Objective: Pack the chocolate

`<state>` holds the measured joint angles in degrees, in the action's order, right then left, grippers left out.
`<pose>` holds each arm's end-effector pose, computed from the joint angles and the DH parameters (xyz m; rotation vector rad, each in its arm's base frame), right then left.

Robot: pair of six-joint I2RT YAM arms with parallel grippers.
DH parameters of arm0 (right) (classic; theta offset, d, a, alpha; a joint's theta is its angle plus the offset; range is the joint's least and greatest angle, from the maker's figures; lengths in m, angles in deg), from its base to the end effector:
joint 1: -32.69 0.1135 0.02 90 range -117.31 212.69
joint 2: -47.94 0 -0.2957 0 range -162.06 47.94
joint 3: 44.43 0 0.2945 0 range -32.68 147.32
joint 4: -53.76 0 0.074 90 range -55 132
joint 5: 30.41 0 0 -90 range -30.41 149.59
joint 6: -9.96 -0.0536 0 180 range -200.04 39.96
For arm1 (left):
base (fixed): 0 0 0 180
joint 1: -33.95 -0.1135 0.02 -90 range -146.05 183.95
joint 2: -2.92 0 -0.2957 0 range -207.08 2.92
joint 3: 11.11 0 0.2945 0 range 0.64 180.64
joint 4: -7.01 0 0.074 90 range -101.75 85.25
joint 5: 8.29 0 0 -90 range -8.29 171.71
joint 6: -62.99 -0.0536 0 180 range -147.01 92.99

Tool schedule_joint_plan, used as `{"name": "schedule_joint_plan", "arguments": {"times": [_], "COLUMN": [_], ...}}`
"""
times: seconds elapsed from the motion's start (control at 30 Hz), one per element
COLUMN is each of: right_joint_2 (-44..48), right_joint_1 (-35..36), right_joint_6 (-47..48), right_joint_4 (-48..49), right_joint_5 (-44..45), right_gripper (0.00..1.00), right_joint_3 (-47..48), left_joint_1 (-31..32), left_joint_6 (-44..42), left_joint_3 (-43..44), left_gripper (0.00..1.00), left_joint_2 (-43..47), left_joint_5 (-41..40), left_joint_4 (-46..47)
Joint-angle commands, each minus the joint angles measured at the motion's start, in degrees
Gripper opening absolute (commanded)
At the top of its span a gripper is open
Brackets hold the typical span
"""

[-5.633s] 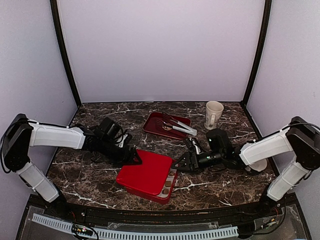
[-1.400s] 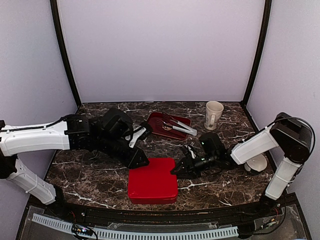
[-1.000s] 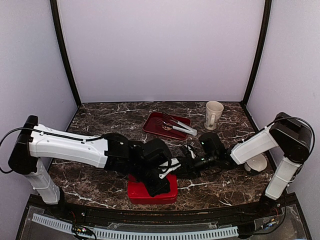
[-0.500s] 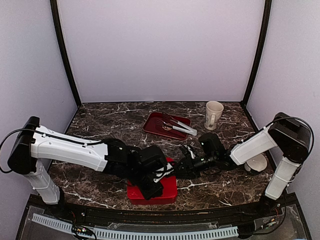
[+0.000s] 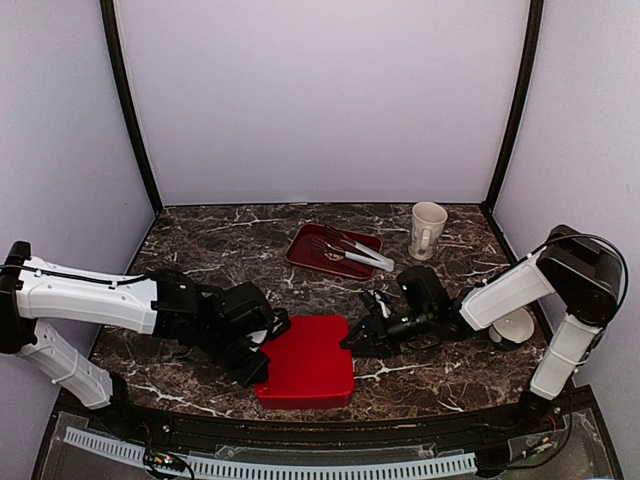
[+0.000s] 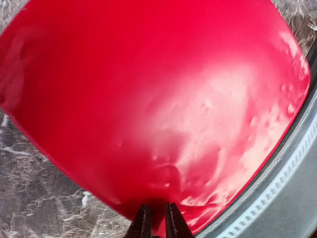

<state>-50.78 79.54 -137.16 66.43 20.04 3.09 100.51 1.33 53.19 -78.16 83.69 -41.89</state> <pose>0.2073 0.2711 0.1044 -0.2197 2.6741 1.5894 0.1211 -0.2839 0.2044 0.9397 2.6800 -0.4840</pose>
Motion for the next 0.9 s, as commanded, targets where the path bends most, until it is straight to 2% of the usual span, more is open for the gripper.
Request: {"name": "schedule_joint_plan", "arguments": {"times": [0.0, 0.1, 0.23, 0.33, 0.4, 0.5, 0.57, 0.63, 0.77, 0.87], "right_joint_2": [-1.60, -0.69, 1.21, 3.62, 5.86, 9.08, 10.19, 9.76, 2.90, -2.60], "right_joint_1": [0.92, 0.90, 0.92, 0.49, -0.43, -2.54, -4.03, -4.73, -4.67, -3.96], "right_joint_6": [2.18, 3.09, 3.39, 4.67, 7.10, 12.23, 15.85, 18.90, 24.96, 27.23], "right_joint_4": [-12.40, -14.31, -15.22, -17.56, -20.57, -26.46, -30.47, -31.51, -33.68, -34.77], "right_joint_5": [6.57, 6.88, 7.00, 7.31, 8.10, 10.04, 11.18, 11.24, 6.85, 4.59], "right_gripper": [0.36, 0.37, 0.43, 0.53, 0.62, 0.73, 0.78, 0.82, 0.83, 0.82], "right_joint_3": [-0.89, 0.10, 0.78, 2.41, 4.62, 9.13, 12.60, 16.68, 25.99, 32.41], "left_joint_1": [-3.37, -5.01, -7.98, -10.26, -10.57, -10.22, -7.76, -3.18, 5.48, 8.69], "left_joint_6": [1.96, 0.25, -1.95, -2.20, -2.21, -3.77, -5.09, -5.72, -3.73, -0.28], "left_joint_3": [-0.92, 1.85, 9.76, 14.83, 15.27, 12.57, 10.96, 8.84, 4.41, 1.95], "left_gripper": [0.13, 0.13, 0.18, 0.18, 0.20, 0.35, 0.41, 0.41, 0.33, 0.28], "left_joint_2": [-2.89, -2.88, -3.63, -6.58, -6.37, -1.89, 1.41, 3.24, 4.49, 4.97], "left_joint_5": [0.33, -0.54, -2.96, -4.68, -3.80, 1.93, 3.62, 5.26, 10.15, 12.31], "left_joint_4": [-4.12, -4.79, -5.83, -8.65, -8.53, -5.61, -5.04, -5.98, -4.80, -3.04]}}
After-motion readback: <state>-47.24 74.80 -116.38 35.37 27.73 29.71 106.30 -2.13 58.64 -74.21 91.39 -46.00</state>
